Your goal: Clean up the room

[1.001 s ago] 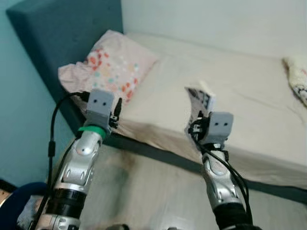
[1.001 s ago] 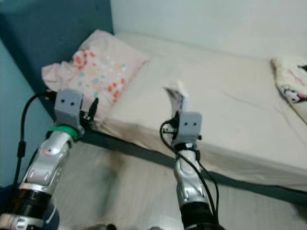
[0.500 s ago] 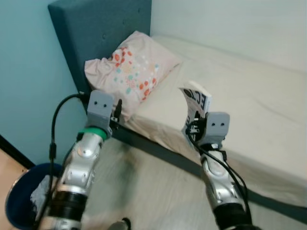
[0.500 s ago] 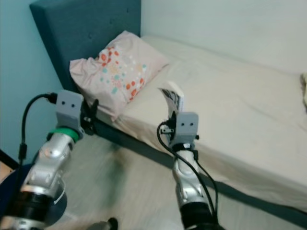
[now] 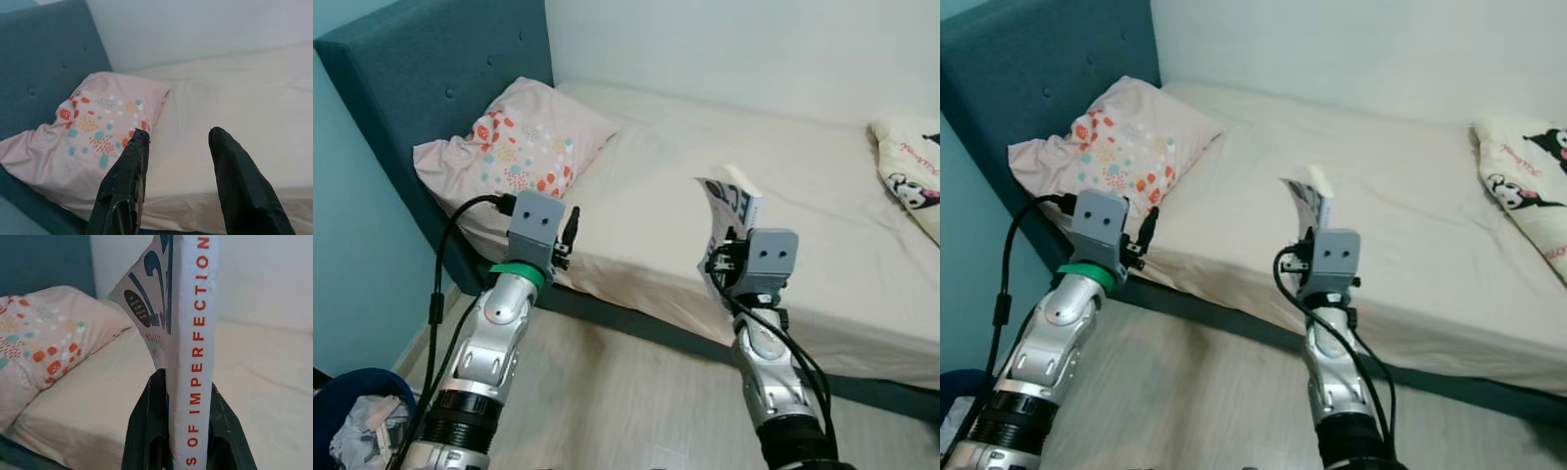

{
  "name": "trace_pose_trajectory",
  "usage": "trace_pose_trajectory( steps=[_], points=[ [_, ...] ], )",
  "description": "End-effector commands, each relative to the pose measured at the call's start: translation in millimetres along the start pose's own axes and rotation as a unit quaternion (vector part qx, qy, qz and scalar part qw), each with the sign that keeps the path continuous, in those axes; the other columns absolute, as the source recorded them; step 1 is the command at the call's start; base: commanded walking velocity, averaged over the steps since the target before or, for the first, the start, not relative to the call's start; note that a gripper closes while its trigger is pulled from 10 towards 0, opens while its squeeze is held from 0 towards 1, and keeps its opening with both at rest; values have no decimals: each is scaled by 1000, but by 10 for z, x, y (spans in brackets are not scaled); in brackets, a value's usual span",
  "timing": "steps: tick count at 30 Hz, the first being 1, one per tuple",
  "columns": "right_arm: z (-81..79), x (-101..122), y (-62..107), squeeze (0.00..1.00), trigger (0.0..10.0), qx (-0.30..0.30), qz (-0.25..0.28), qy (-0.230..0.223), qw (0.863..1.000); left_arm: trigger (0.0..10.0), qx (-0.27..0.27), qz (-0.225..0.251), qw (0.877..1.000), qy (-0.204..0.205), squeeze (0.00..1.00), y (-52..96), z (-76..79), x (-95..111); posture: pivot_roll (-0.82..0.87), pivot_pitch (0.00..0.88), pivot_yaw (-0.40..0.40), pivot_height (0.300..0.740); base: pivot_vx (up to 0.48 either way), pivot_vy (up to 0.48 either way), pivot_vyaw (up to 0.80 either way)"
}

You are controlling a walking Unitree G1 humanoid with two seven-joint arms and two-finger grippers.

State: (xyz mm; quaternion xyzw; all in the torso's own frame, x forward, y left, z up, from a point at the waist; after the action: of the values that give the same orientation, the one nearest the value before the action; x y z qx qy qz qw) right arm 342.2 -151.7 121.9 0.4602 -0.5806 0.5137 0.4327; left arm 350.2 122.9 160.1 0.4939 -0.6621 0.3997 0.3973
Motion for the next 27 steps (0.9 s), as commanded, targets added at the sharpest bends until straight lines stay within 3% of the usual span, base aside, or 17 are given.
trace_pose_trajectory(
  steps=[1,27],
  points=[
    [23,58,-12,0,10000,-3,15,-3,1000,10000,-2,-6,1000,-2,0,11,17,-43,-12,25,53,740,480,0,0],
    [33,52,-12,0,10000,-4,13,-2,1000,10000,0,-9,1000,0,0,2,23,-51,-12,26,51,740,460,0,0]
  ],
)
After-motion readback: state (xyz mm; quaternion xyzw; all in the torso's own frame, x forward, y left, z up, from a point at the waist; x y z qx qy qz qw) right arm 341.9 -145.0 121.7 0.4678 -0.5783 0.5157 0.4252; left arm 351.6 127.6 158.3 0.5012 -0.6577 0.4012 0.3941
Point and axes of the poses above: a point about 5 cm out from each wrist's last joint towards the gripper, its own y axis pointing back from the gripper into the wrist, its own x axis along the axis of the wrist's last joint, z = x × y, the point moved 2 cm from there along -y, pointing out of the wrist towards the gripper, and after that the axes turned 9 degrees about -y, right-handed, at the moved point
